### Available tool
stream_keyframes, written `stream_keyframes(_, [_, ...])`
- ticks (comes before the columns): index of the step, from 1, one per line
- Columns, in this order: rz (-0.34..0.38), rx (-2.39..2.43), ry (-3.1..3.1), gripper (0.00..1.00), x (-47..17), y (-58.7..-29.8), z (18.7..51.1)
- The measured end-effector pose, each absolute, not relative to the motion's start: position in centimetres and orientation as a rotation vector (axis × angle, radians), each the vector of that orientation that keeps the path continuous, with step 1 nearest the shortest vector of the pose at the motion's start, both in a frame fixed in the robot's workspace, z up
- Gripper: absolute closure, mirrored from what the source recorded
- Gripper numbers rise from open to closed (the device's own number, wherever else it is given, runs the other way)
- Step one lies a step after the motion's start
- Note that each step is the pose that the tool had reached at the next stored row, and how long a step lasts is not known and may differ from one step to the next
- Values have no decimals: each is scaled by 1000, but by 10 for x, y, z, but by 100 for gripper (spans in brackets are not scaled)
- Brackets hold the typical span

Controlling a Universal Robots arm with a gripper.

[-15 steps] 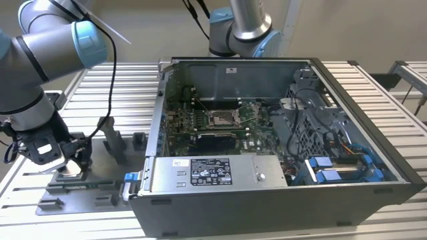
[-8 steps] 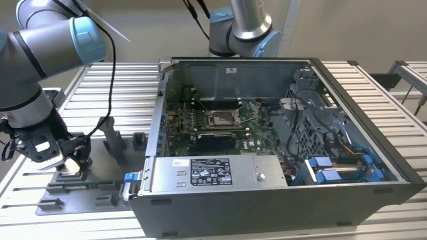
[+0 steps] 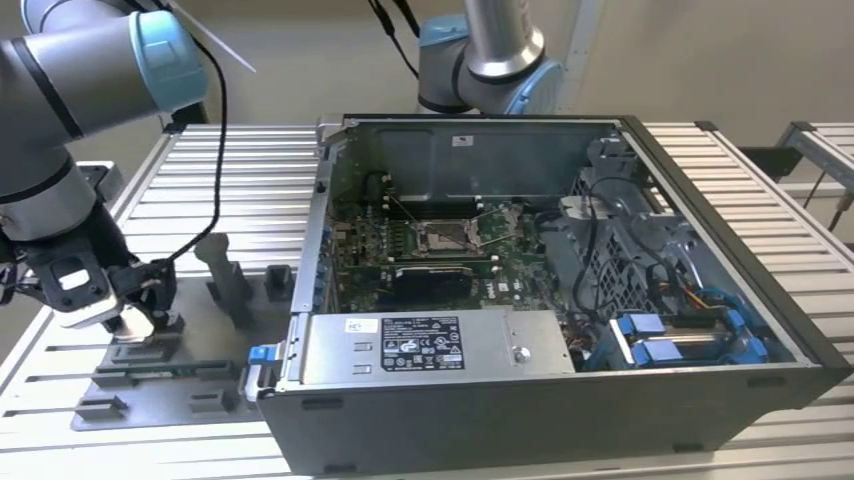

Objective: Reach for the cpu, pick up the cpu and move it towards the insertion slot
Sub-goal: 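Pick up the cpu and move it towards the insertion slot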

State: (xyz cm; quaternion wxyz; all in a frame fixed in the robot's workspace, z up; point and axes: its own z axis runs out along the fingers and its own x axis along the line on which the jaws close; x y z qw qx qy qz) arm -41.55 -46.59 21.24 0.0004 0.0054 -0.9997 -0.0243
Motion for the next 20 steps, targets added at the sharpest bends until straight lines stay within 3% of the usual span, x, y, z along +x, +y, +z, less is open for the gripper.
stream_keyframes(7, [-76, 17, -3140, 100, -416, -466, 229])
stream_keyframes(20, [-76, 17, -3140, 100, -416, -466, 292])
